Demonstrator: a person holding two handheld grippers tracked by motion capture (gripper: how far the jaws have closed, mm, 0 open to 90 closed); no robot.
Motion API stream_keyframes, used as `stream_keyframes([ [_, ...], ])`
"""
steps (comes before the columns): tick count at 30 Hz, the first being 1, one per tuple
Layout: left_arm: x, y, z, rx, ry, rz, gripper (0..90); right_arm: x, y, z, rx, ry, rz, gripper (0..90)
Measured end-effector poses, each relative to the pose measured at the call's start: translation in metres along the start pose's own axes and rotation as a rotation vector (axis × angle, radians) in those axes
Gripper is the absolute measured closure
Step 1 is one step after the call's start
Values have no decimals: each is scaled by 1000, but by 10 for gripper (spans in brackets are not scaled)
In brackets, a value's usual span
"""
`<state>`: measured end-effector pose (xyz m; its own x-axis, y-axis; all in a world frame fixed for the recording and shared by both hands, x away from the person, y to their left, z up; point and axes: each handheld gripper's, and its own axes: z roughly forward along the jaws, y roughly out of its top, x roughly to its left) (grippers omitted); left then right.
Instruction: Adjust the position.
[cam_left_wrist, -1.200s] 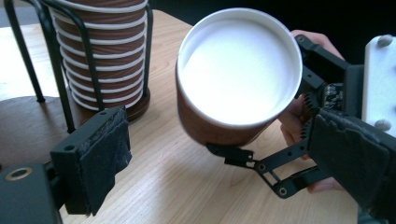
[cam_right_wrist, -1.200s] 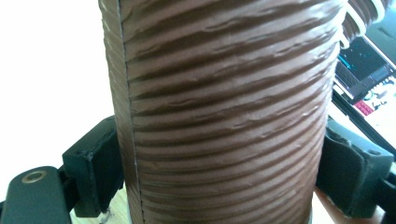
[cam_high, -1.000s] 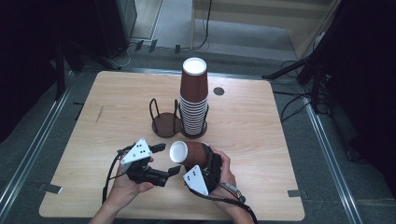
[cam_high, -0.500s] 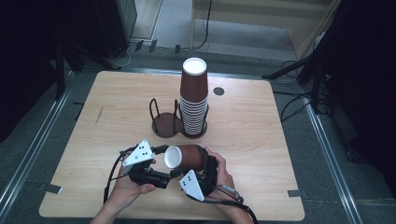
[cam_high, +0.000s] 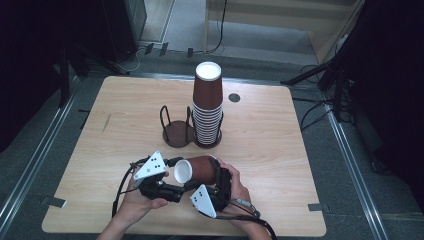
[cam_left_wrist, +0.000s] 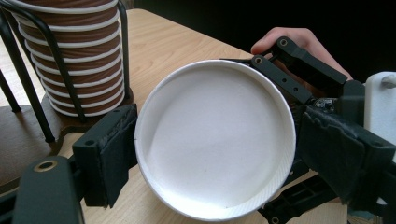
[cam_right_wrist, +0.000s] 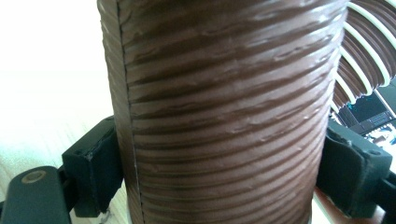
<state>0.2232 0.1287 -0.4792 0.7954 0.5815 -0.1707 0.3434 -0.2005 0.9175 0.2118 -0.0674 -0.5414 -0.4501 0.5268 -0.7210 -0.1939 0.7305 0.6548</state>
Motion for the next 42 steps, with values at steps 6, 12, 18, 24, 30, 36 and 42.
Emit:
stream_keyframes([
  [6, 0, 0, 1, 8, -1, -1, 149, 1, 1, -1, -13, -2, -15, 122],
  [12, 0, 0, 1, 12, -4, 2, 151, 1, 1, -2, -22, -4, -19, 121],
  [18, -1, 0, 2, 24, 5, 2, 164, 0, 2, -3, -26, -9, -17, 121],
  [24, 0, 0, 1, 25, 15, -4, 218, 0, 1, -2, -27, -9, -21, 118],
  [30, 1, 0, 1, 25, 5, -17, 227, -1, 2, -2, -25, -3, -22, 95],
  [36, 4, 1, -2, 12, -2, -41, 235, -3, 4, -3, -35, 17, -12, 68],
  [42, 5, 0, -3, 4, 40, -20, 238, -4, 6, -4, -42, 33, -6, 22],
])
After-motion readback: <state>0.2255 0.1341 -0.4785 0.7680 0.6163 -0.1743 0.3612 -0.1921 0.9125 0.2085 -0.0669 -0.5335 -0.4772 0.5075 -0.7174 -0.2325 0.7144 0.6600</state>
